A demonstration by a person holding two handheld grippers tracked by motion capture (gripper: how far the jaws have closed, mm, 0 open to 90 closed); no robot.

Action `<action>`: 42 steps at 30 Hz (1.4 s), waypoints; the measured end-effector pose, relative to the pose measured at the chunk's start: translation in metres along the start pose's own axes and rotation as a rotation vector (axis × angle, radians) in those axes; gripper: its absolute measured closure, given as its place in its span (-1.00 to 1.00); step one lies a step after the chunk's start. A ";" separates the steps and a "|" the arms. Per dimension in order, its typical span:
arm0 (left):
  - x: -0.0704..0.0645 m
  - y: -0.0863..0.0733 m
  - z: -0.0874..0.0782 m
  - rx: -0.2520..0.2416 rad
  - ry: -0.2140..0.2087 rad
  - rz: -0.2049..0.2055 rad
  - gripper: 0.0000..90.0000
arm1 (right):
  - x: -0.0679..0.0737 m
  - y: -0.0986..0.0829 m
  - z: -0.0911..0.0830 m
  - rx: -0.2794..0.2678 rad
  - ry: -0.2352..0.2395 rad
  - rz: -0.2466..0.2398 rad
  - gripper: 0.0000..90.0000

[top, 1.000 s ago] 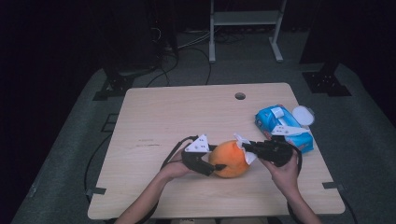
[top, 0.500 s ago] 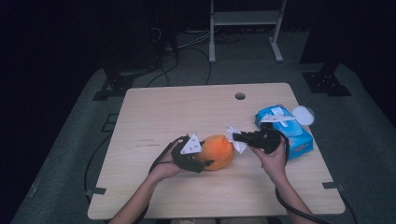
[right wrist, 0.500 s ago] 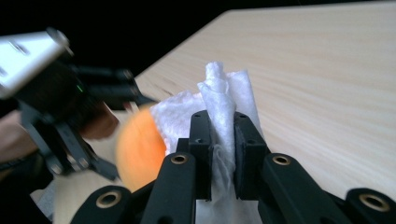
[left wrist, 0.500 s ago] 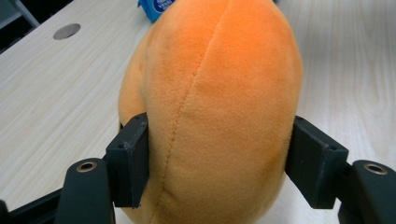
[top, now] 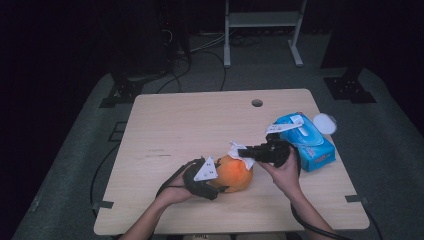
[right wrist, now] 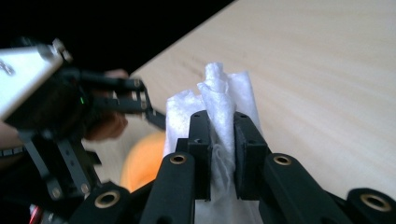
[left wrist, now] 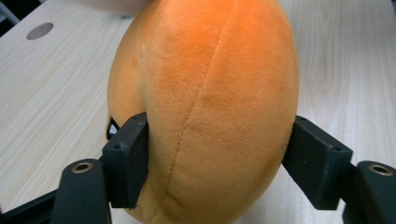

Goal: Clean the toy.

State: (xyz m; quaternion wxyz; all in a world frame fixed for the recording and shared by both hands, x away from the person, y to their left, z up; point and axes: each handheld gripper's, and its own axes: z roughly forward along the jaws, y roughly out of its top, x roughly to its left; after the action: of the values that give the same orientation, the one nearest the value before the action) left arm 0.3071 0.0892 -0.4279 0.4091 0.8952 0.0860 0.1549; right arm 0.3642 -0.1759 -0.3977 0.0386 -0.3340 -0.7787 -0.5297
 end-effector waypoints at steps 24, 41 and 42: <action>0.022 0.015 0.012 -0.120 -0.231 -0.193 -0.55 | 0.012 -0.051 -0.028 0.058 0.078 -0.039 0.74; 0.020 0.035 0.014 -0.059 -0.285 -0.119 -0.70 | 0.017 -0.061 -0.027 0.109 0.100 -0.081 0.72; 0.019 0.035 0.018 -0.046 -0.298 -0.118 -0.70 | 0.017 -0.062 -0.029 0.111 0.099 -0.079 0.72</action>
State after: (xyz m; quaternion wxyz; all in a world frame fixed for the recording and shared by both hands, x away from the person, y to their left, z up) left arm 0.3318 0.0585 -0.4084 0.4460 0.8920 0.0732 -0.0022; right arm 0.3077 -0.2056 -0.4280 0.0745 -0.2741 -0.8164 -0.5028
